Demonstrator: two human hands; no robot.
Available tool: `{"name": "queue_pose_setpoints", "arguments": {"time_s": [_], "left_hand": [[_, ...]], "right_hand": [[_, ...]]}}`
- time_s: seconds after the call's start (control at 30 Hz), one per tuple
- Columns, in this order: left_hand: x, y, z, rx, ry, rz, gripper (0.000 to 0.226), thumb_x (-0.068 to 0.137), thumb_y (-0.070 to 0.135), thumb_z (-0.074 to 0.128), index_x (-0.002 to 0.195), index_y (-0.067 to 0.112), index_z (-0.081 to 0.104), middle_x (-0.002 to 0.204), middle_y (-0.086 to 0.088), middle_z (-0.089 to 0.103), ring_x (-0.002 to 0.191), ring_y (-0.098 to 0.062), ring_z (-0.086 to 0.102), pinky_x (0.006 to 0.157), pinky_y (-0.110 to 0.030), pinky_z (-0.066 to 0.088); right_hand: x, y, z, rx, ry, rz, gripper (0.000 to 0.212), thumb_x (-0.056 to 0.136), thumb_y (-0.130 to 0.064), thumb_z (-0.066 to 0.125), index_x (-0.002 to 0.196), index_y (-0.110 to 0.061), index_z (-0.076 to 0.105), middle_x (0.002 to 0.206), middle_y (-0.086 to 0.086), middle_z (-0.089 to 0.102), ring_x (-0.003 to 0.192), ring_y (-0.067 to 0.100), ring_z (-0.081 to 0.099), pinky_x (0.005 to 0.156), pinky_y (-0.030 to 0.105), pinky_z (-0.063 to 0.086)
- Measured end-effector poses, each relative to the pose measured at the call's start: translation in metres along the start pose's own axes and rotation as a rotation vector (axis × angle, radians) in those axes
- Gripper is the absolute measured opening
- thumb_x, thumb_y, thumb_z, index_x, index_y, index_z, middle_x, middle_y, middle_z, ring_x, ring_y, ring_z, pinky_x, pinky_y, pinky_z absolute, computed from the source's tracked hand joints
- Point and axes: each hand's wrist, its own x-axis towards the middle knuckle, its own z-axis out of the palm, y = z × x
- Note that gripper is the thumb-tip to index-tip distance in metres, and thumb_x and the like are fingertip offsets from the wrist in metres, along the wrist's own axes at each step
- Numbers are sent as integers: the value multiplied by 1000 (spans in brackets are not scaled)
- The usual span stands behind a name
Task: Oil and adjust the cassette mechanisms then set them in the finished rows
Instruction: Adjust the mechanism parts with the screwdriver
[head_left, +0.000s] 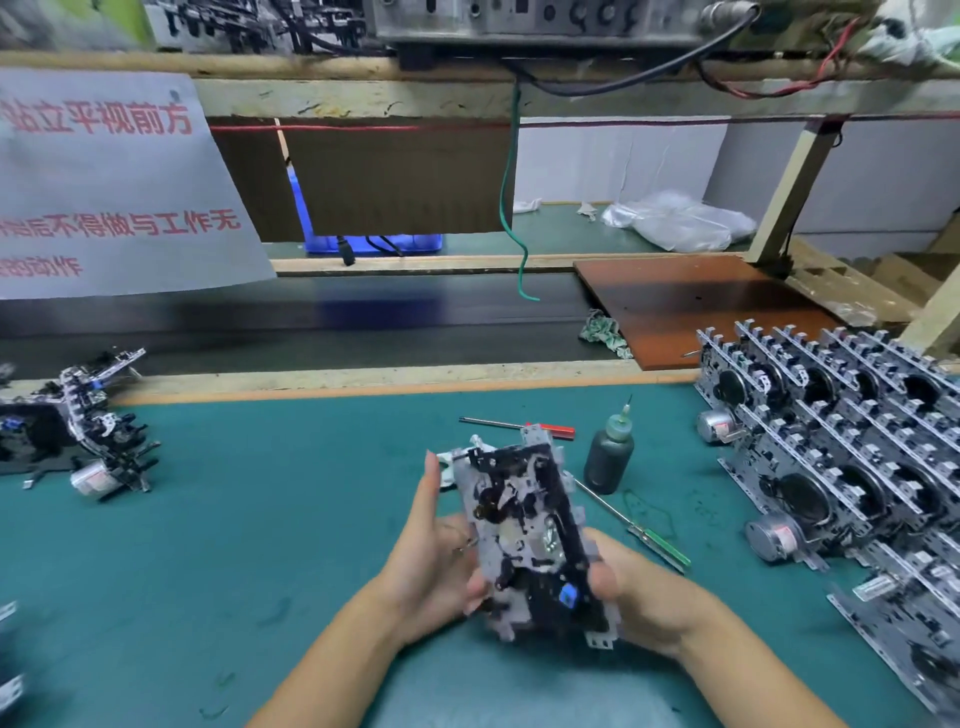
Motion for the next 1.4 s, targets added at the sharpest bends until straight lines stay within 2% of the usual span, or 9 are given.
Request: {"name": "queue_pose_setpoints", "arguments": {"time_s": [0.07, 0.17, 0.23, 0.43, 0.7, 0.87, 1.0, 1.17, 1.4], "left_hand": [[3, -6, 7, -183, -114, -40, 119, 57, 89, 51, 131, -5, 52, 116, -18, 55, 81, -22, 58, 83, -33, 46], [-4, 1, 6, -342, -214, 21, 110, 58, 78, 65, 135, 1, 51, 141, -22, 46, 128, -36, 47, 112, -50, 29], [-6, 6, 0, -339, -182, 117, 106, 63, 74, 66, 136, 0, 47, 143, -22, 43, 133, -35, 42, 113, -51, 28], [10, 5, -10, -392, 82, 73, 94, 70, 74, 54, 127, 0, 58, 135, -27, 51, 121, -41, 53, 101, -55, 43], [16, -3, -17, -335, 102, 10, 94, 79, 77, 29, 127, 3, 59, 131, -26, 54, 112, -38, 60, 97, -51, 45], [17, -4, -17, -328, 103, 8, 90, 81, 75, 28, 126, 3, 60, 131, -25, 55, 111, -38, 61, 96, -49, 47], [15, -3, -17, -323, 122, -2, 89, 83, 74, 26, 124, 3, 61, 131, -26, 55, 114, -38, 59, 95, -49, 49], [15, -4, -16, -320, 166, -3, 82, 86, 70, 27, 114, 5, 69, 124, -21, 61, 106, -34, 64, 92, -44, 50], [15, -1, -13, -292, 199, -43, 82, 87, 69, 28, 116, 3, 67, 124, -25, 60, 109, -34, 63, 94, -44, 50]], "right_hand": [[2, 5, 0, 177, -31, 73, 107, 45, -51, 90, 125, -2, 39, 118, 8, 62, 108, 19, 62, 94, 33, 49], [2, 4, -1, -51, 73, 80, 54, 64, -47, 82, 101, -10, 66, 99, 4, 70, 93, 16, 66, 87, 29, 52], [2, 2, -8, -280, 330, 31, 12, 80, -30, 73, 78, -19, 75, 78, -3, 72, 74, 9, 65, 73, 26, 54], [-12, -3, -31, -1386, 1072, 58, 27, 79, -54, 59, 71, -33, 44, 47, -10, 42, 50, 10, 45, 48, 29, 28], [-12, 5, -34, -1589, 873, 260, 14, 87, -51, 45, 88, -37, 42, 87, -13, 36, 101, 7, 45, 69, 24, 30], [-4, 10, -35, -1519, 718, 151, 12, 96, -41, 40, 89, -33, 36, 87, -15, 40, 94, 10, 46, 78, 24, 34], [-10, 6, -42, -1001, 731, 86, 18, 99, -28, 39, 82, -31, 35, 66, -8, 58, 62, 10, 51, 64, 31, 43], [-4, -6, -29, -315, 442, 37, 24, 96, -28, 45, 74, -22, 52, 46, -10, 29, 40, 6, 19, 39, 14, 20], [2, -13, -20, -326, 178, 192, 35, 100, -19, 38, 67, -11, 47, 44, 1, 50, 32, 8, 33, 34, 15, 25]]}}
